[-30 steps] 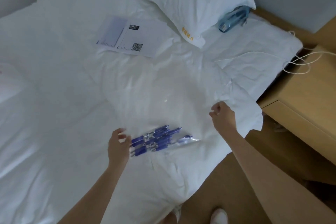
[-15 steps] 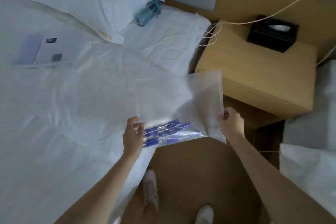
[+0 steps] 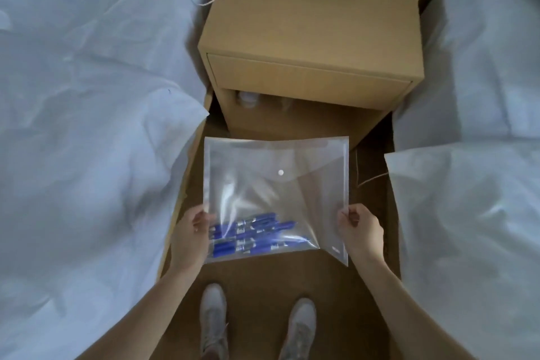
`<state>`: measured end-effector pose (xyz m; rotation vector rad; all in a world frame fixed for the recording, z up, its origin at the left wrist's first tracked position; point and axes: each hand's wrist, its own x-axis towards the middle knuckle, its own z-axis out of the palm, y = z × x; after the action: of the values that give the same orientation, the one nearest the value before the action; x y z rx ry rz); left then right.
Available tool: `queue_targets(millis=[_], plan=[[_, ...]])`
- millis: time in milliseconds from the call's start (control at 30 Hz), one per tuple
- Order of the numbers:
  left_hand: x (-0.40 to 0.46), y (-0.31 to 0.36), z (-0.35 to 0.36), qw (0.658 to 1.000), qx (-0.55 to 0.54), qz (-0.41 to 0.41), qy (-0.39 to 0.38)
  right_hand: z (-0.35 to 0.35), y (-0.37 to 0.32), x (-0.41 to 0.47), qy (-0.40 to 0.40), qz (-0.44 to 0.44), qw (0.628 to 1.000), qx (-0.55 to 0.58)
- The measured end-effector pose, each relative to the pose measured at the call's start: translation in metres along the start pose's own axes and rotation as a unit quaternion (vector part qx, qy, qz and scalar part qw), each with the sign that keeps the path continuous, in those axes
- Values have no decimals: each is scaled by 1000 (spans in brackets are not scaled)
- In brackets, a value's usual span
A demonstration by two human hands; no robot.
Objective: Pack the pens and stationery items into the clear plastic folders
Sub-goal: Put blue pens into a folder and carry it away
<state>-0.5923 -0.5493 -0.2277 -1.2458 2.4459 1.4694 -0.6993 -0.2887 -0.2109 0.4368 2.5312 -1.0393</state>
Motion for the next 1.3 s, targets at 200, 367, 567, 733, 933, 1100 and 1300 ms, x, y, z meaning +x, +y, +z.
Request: queue_targets(millis=[200,367,567,733,933,1100,1300], plan=[[65,-72,57,998,54,25,-17,80,80,45,6,45,998,45],[141,-135,122,995,74,48,-38,156,155,103,13,68,996,55],[231,-206,202,992,82,77,-64,236,240,180,5,60,990,126],[292,-245,235,977,132,117,-117,277,279,219,-22,42,986,157],[342,-253,242,956,205,165,-126,308,299,226,-40,74,955,283],[350,-239,260,942,237,209,-113,324,312,210,-55,90,963,246],[324,-232,279,912,325,220,-124,322,318,197,-23,32,999,-18]])
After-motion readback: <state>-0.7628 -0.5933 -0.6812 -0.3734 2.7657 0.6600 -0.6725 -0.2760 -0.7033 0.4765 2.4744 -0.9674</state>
